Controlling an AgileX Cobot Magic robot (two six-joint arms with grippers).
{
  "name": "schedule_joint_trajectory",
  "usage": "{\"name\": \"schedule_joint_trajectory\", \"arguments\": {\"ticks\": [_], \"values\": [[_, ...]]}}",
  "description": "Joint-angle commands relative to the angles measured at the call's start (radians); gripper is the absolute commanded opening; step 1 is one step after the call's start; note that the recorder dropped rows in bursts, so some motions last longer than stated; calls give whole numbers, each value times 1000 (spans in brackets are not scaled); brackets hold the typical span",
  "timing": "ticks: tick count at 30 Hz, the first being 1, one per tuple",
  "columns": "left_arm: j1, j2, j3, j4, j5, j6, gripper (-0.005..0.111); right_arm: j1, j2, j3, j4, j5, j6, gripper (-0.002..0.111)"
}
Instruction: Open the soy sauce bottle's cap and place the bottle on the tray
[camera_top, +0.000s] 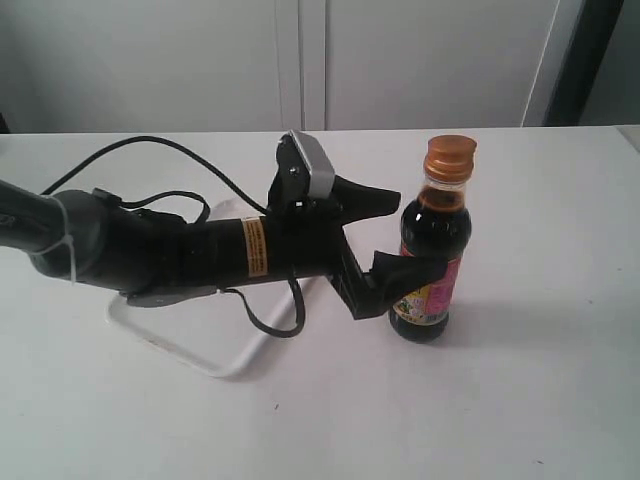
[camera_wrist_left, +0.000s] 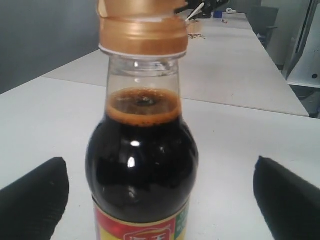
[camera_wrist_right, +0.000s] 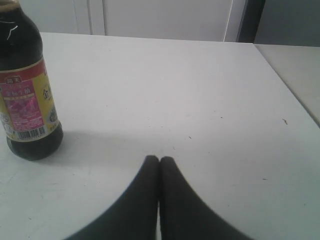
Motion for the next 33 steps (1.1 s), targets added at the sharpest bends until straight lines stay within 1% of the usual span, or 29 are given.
{"name": "schedule_joint_trajectory", "arguments": {"ticks": [1, 6, 8, 17, 25, 33], "values": [[-7, 33, -48, -2, -11, -16, 105, -2, -6, 2, -2, -8, 2, 0], [-7, 76, -101, -6, -11, -40, 105, -2, -6, 2, -2, -8, 2, 0], [-7, 95, -124, -7, -11, -48, 105, -2, -6, 2, -2, -8, 33, 0], [-11, 170, -206, -6, -11, -89, 105, -2, -6, 2, -2, -8, 20, 0], [-66, 199, -241, -2, 5, -62, 105, -2, -6, 2, -2, -8, 20, 0], [-69, 248, -250, -39, 16, -24, 104, -2, -6, 2, -2, -8, 20, 0]]}}
